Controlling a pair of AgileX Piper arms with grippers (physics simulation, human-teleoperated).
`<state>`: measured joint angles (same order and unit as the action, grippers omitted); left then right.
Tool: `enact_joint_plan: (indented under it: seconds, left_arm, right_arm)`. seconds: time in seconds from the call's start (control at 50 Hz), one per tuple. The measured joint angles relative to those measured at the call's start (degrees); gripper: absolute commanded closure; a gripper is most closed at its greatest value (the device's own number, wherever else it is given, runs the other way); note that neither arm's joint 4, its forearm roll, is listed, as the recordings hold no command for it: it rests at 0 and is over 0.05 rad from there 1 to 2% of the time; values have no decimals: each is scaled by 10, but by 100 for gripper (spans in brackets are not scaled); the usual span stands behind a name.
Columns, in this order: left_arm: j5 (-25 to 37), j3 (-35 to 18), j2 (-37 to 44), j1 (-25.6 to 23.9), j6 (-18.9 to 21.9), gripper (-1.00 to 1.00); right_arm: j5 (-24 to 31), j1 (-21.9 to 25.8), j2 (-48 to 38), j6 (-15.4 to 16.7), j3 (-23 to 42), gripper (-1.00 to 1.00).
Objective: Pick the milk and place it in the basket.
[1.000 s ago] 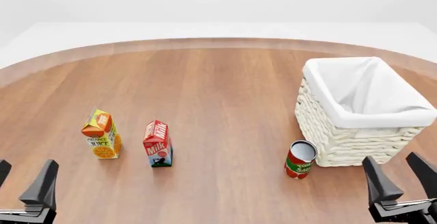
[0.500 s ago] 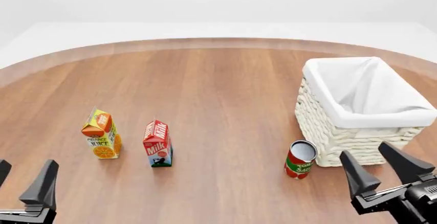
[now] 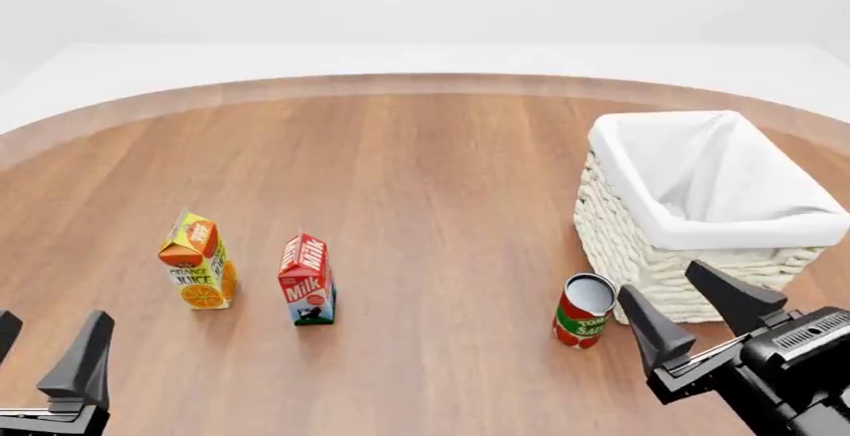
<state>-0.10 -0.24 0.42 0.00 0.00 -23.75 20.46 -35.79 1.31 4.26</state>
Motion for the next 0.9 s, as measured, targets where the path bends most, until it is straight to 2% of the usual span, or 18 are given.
enact_joint_plan:
  seconds: [0.2,0.44,0.68,0.9]
  left_arm:
    - [0,0,0,0,0,-100]
    - [0,0,0,0,0,-100]
    - [0,0,0,0,0,-100]
    - [0,0,0,0,0,-100]
  right_arm:
    - [-22,30,-55,-5,21,-100]
    - [-6,65,-111,-5,79,-100]
    - [30,99,-164,-3,152,-100]
    - [72,130,-205,-19,220,-100]
